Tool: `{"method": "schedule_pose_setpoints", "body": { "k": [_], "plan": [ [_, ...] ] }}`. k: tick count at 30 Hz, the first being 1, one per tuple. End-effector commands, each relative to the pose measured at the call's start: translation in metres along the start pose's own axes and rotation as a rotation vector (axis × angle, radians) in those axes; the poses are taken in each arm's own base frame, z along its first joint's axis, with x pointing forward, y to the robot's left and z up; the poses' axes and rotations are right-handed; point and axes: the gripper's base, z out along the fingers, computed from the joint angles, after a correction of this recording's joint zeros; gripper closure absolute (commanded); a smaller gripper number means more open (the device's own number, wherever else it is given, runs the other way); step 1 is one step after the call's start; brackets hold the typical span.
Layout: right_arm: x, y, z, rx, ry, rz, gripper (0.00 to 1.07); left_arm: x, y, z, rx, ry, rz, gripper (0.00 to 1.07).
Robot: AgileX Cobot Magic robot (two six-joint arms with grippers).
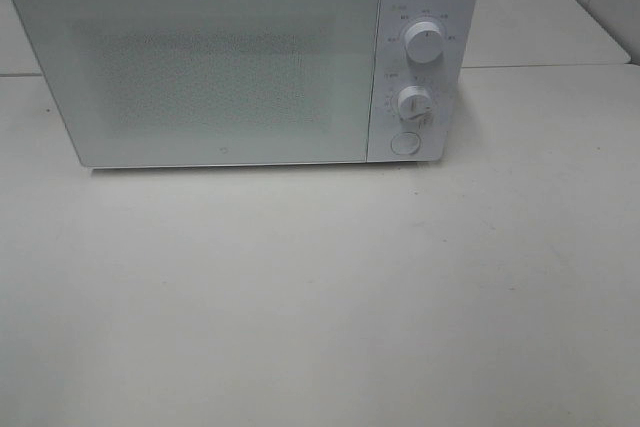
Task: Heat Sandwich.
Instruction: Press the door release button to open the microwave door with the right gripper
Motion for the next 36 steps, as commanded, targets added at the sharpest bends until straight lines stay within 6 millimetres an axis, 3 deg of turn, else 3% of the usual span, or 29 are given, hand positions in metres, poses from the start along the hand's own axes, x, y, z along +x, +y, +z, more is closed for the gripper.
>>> {"method": "schedule_pose_setpoints", "body": {
  "k": [1, 6, 12, 24, 36],
  "plan": [
    [0.001, 0.000, -0.003, 0.008, -0.038, 0.018, 0.31, 0.001, -0.001, -0.002, -0.005, -0.028, -0.004, 0.09],
    [-0.001, 0.000, -0.005, 0.008, -0.053, 0.018, 0.31, 0.001, -0.001, -0.002, -0.005, -0.028, -0.004, 0.09],
    [-0.024, 0.000, -0.011, 0.006, -0.128, 0.030, 0.31, 0.001, -0.001, -0.002, -0.005, -0.028, -0.004, 0.09],
    [-0.074, 0.001, 0.030, -0.001, -0.188, 0.029, 0.32, 0.001, -0.001, -0.002, -0.005, -0.028, -0.004, 0.09],
    [-0.098, 0.002, 0.073, -0.005, -0.144, 0.029, 0.32, 0.001, -0.001, -0.002, -0.005, -0.028, -0.004, 0.09]
  ]
}}
